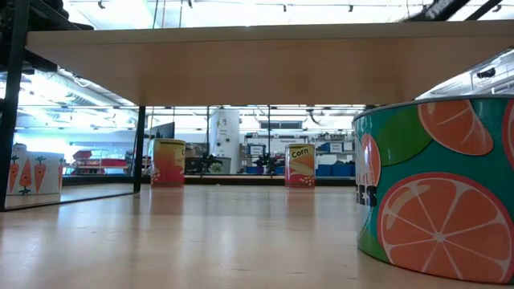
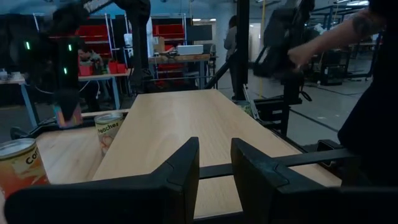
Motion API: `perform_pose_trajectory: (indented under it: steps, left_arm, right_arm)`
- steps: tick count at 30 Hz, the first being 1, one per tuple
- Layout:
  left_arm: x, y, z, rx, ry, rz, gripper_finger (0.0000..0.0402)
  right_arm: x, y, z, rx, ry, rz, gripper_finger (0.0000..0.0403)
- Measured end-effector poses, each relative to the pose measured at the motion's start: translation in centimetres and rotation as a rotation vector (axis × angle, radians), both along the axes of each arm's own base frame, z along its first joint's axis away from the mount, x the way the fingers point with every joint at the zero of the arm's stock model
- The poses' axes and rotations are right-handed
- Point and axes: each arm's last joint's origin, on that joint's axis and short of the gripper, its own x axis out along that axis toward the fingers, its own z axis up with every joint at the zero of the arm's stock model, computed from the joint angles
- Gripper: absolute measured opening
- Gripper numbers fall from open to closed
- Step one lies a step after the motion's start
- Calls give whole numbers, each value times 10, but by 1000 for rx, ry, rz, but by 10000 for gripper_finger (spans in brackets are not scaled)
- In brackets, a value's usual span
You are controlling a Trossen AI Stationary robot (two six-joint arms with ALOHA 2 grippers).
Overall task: Pick and place cans onto a shelf
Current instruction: Put the small canned corn on the shelf
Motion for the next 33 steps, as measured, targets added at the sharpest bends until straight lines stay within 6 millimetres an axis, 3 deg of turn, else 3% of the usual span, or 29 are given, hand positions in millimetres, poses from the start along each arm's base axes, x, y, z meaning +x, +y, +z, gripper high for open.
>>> perform_pose_trajectory:
  steps: [7, 10, 14, 19, 22, 33]
  left_arm:
    - [0, 0, 0, 0, 0, 0, 98]
    - [0, 0, 0, 0, 0, 0, 98]
    - [0, 0, 0, 0, 0, 0, 98]
    - [0, 0, 0, 0, -3, 0, 98]
    - [0, 0, 0, 0, -3, 0, 98]
    - [0, 0, 1, -2, -11, 0, 98]
  right_arm:
    - [57, 39, 78, -79, -44, 385, 290]
    - [78, 72, 106, -108, -113, 515, 290]
    - [94, 124, 128, -84, -187, 700, 290]
    - [100, 181, 126, -45, -181, 906, 290]
    - [99, 204, 117, -25, -151, 958, 290]
    - [116, 231, 89, -24, 13, 1085, 303]
